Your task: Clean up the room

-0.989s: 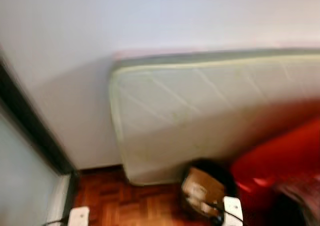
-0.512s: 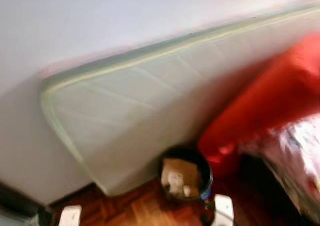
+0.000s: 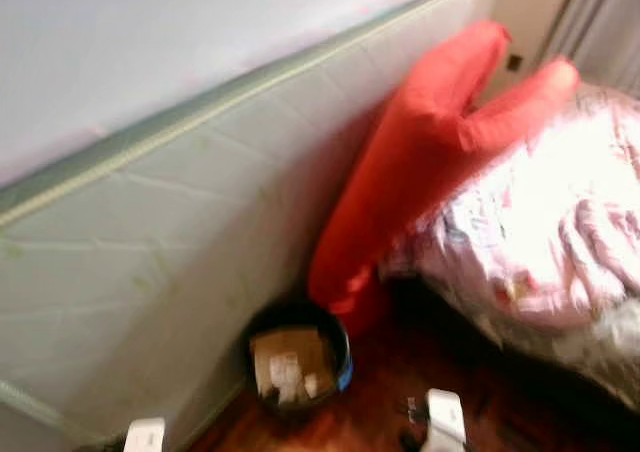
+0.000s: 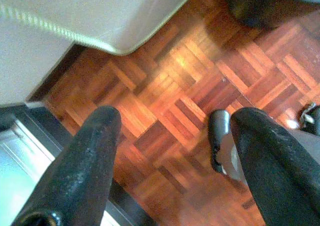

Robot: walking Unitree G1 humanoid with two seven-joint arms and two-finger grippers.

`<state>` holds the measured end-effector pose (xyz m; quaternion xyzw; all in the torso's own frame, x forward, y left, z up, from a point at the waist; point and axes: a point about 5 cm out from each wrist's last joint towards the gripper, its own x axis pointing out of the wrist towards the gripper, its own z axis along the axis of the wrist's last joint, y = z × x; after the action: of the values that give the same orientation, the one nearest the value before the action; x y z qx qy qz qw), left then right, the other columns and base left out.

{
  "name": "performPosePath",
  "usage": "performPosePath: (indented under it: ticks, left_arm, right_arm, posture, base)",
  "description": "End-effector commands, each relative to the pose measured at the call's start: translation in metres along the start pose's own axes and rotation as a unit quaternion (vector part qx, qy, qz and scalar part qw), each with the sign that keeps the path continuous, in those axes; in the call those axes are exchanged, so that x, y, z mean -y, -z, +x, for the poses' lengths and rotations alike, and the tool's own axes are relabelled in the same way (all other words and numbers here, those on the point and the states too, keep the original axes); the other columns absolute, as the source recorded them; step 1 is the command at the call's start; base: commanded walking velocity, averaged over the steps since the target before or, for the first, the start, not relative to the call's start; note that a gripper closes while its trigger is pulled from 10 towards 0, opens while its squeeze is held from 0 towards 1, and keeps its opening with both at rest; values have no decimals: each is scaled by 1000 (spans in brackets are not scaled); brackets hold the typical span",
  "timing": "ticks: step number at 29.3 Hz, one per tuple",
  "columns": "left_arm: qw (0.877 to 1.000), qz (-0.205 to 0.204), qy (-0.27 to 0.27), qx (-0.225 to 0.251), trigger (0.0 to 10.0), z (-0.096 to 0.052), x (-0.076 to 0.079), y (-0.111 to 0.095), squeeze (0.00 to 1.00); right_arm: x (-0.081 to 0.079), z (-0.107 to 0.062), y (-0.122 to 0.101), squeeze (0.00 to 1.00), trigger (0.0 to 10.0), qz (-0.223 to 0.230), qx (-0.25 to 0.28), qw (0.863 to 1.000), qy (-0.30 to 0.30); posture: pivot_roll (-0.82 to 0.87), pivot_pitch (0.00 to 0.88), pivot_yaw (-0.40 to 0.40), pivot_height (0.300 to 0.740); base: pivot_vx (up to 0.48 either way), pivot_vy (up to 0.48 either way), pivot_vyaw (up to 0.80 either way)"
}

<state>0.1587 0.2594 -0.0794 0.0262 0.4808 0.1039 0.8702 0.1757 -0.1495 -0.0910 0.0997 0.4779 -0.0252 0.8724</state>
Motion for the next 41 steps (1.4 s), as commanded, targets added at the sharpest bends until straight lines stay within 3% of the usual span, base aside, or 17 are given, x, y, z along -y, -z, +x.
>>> performPosePath:
  ticks: [1, 20, 41]
  left_arm:
    - [1000, 13, 2, 3, 10000, 0, -1, -3, 0]
    - [1000, -7, -2, 7, 10000, 1, 2, -6, 0]
    - [1000, 5, 1, 8, 10000, 1, 0, -7, 0]
  right_arm:
    - [4, 0, -1, 0, 10000, 0, 0, 1000, 7]
    - [7, 0, -7, 0, 10000, 13, 14, 1000, 10]
    - [4, 0, -6, 0, 10000, 26, 16, 999, 10]
  posture:
    - [71, 0, 22, 740]
    - [105, 27, -6, 740]
    - [95, 44, 15, 740]
  base:
    - [0, 0, -769]
    - [0, -254, -120]
    - [0, -324, 0]
